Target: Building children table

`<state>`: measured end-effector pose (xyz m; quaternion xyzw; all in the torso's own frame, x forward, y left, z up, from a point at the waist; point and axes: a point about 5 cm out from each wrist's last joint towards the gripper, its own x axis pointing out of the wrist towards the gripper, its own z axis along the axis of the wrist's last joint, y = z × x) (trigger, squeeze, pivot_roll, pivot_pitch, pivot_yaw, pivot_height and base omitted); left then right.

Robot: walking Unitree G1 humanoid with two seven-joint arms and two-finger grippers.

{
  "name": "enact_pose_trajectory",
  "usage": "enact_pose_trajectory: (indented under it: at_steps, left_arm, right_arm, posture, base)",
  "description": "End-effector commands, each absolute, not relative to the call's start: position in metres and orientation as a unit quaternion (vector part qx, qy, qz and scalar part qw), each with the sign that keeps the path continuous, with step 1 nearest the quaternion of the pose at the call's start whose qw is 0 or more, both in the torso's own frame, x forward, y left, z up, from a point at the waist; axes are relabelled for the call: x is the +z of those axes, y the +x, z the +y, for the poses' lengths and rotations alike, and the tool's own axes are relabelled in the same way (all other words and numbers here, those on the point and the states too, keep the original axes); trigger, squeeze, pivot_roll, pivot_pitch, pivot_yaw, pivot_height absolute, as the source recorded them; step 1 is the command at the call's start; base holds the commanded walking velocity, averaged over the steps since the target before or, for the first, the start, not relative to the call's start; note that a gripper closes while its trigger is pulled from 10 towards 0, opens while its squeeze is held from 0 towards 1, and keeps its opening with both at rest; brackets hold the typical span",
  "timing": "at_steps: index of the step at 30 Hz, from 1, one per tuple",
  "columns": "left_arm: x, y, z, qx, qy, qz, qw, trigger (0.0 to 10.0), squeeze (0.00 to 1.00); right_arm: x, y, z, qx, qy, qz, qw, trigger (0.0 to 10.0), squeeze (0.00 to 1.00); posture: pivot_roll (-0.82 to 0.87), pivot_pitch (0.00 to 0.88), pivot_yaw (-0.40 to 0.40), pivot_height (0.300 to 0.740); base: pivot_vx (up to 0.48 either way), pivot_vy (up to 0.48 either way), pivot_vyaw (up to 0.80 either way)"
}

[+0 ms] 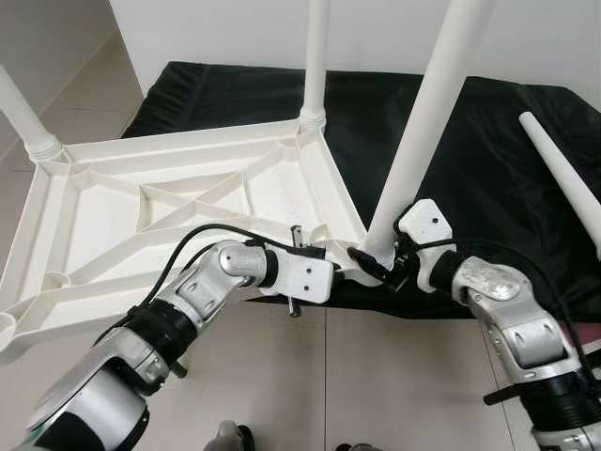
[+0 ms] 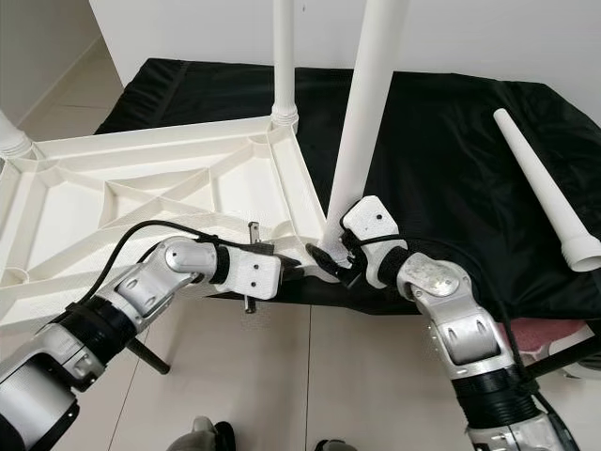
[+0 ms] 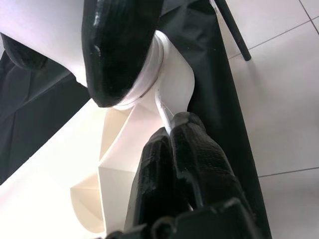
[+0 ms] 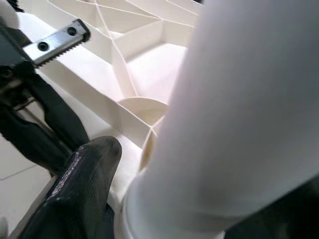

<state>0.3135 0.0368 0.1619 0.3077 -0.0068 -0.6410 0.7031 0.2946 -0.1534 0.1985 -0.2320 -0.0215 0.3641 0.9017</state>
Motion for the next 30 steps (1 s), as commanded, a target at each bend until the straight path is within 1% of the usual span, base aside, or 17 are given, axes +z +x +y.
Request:
enact_pose_trajectory:
  at_steps: [1, 2, 3, 5, 6, 11, 14, 17, 19, 20, 21, 22, 23, 24, 25, 27, 30]
  left_arm:
    - [0.165, 0.282, 0.028, -0.801, 0.309, 0.002, 0.513, 0.0, 0.00]
    - [0.165, 0.281, 0.027, -0.802, 0.308, 0.001, 0.512, 0.0, 0.00]
    - [0.165, 0.280, 0.026, -0.803, 0.306, 0.000, 0.511, 0.0, 0.00]
    - [0.165, 0.280, 0.025, -0.804, 0.305, -0.001, 0.511, 0.0, 0.00]
    - [0.166, 0.279, 0.025, -0.804, 0.305, -0.002, 0.510, 0.0, 0.00]
    - [0.168, 0.280, 0.024, -0.803, 0.305, -0.005, 0.512, 0.0, 0.00]
    - [0.172, 0.282, 0.020, -0.800, 0.300, -0.012, 0.519, 0.0, 0.00]
    - [0.173, 0.283, 0.017, -0.799, 0.298, -0.015, 0.521, 0.0, 0.00]
    - [0.175, 0.285, 0.013, -0.797, 0.296, -0.020, 0.525, 0.0, 0.00]
    - [0.175, 0.285, 0.013, -0.797, 0.296, -0.020, 0.525, 0.0, 0.00]
    - [0.177, 0.286, 0.009, -0.796, 0.295, -0.023, 0.528, 0.0, 0.00]
    - [0.177, 0.286, 0.009, -0.796, 0.295, -0.023, 0.528, 0.0, 0.00]
    - [0.178, 0.288, 0.006, -0.794, 0.295, -0.025, 0.531, 0.0, 0.00]
    - [0.178, 0.288, 0.006, -0.794, 0.295, -0.025, 0.531, 0.0, 0.00]
    - [0.179, 0.290, 0.003, -0.791, 0.295, -0.027, 0.535, 0.0, 0.00]
    - [0.181, 0.293, 0.001, -0.787, 0.297, -0.029, 0.540, 0.0, 0.00]
    - [0.182, 0.295, -0.001, -0.784, 0.298, -0.030, 0.544, 0.0, 0.00]
  right_arm:
    - [0.193, 0.293, -0.151, 0.380, -0.231, -0.009, 0.896, 10.0, 0.00]
    - [0.190, 0.296, -0.152, 0.375, -0.224, -0.002, 0.900, 10.0, 0.00]
    - [0.185, 0.298, -0.152, 0.369, -0.211, 0.006, 0.905, 2.1, 0.00]
    - [0.183, 0.300, -0.152, 0.365, -0.202, 0.010, 0.909, 2.1, 0.00]
    - [0.180, 0.299, -0.152, 0.368, -0.193, 0.015, 0.909, 0.0, 0.00]
    - [0.172, 0.300, -0.151, 0.353, -0.170, 0.034, 0.919, 0.0, 0.00]
    - [0.155, 0.311, -0.154, 0.252, -0.162, 0.076, 0.951, 0.0, 0.00]
    - [0.151, 0.317, -0.155, 0.198, -0.156, 0.083, 0.964, 0.0, 0.00]
    - [0.145, 0.324, -0.155, 0.112, -0.131, 0.096, 0.980, 0.0, 0.00]
    - [0.145, 0.324, -0.155, 0.112, -0.131, 0.096, 0.980, 0.0, 0.00]
    - [0.143, 0.327, -0.153, 0.052, -0.109, 0.098, 0.988, 0.0, 0.00]
    - [0.143, 0.327, -0.153, 0.052, -0.109, 0.098, 0.988, 0.0, 0.00]
    - [0.140, 0.328, -0.150, -0.001, -0.091, 0.100, 0.991, 0.0, 0.00]
    - [0.140, 0.328, -0.150, -0.001, -0.091, 0.100, 0.991, 0.0, 0.00]
    - [0.138, 0.328, -0.148, -0.057, -0.070, 0.103, 0.991, 0.0, 0.00]
    - [0.135, 0.327, -0.146, -0.096, -0.054, 0.110, 0.988, 0.0, 0.00]
    - [0.134, 0.325, -0.145, -0.117, -0.048, 0.112, 0.986, 0.0, 0.00]
  posture:
    - [-0.02, 0.134, -0.003, 0.740]
    - [-0.02, 0.135, -0.003, 0.740]
    - [-0.02, 0.136, -0.003, 0.740]
    - [-0.02, 0.136, -0.003, 0.740]
    - [-0.02, 0.139, -0.001, 0.740]
    - [-0.02, 0.141, 0.003, 0.740]
    - [-0.02, 0.143, 0.003, 0.740]
    - [-0.02, 0.142, 0.004, 0.740]
    - [-0.03, 0.142, 0.007, 0.740]
    - [-0.03, 0.142, 0.007, 0.740]
    - [-0.03, 0.141, 0.009, 0.740]
    - [-0.03, 0.141, 0.009, 0.740]
    - [-0.03, 0.140, 0.008, 0.740]
    - [-0.03, 0.140, 0.008, 0.740]
    - [-0.03, 0.140, 0.008, 0.740]
    - [-0.03, 0.139, 0.007, 0.740]
    - [-0.03, 0.139, 0.005, 0.740]
  base:
    - [0.000, 0.000, 0.00]
    - [0.000, 0.000, 0.00]
    - [0.000, 0.000, 0.00]
    - [0.000, 0.000, 0.00]
    - [0.000, 0.000, 0.00]
    - [0.000, 0.000, 0.00]
    - [0.000, 0.000, 0.00]
    - [0.000, 0.000, 0.00]
    - [0.000, 0.000, 0.00]
    - [0.000, 0.000, 0.00]
    - [0.000, 0.000, 0.00]
    - [0.000, 0.000, 0.00]
    - [0.000, 0.000, 0.00]
    - [0.000, 0.000, 0.00]
    - [0.000, 0.000, 0.00]
    - [0.000, 0.000, 0.00]
    - [0.000, 0.000, 0.00]
